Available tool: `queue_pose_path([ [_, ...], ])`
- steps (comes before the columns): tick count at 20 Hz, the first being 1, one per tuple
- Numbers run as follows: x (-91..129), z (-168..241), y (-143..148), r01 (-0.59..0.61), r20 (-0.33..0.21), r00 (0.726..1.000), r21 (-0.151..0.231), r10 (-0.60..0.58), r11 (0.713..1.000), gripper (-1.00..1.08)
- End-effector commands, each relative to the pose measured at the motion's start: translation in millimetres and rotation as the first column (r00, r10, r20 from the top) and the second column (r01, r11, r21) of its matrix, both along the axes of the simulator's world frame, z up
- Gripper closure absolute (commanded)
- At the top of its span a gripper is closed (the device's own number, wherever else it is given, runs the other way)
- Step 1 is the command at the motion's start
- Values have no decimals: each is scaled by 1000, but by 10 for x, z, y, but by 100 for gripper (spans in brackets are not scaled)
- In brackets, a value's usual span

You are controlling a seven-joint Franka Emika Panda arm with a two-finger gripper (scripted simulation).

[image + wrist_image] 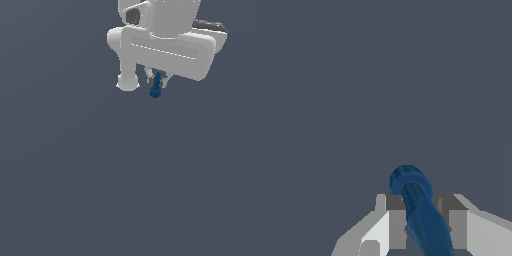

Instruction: Pick up the object and move it to a goal position.

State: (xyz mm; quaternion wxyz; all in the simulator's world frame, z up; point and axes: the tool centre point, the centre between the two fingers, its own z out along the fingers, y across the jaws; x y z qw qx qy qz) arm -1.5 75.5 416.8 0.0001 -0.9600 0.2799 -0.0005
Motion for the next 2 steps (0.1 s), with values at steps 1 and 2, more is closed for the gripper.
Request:
queue_pose_path([
  [1, 2, 26, 5, 0, -1, 1000, 0, 0, 1000, 108],
  [2, 2, 27, 5, 0, -1, 1000, 0, 0, 1000, 108],
])
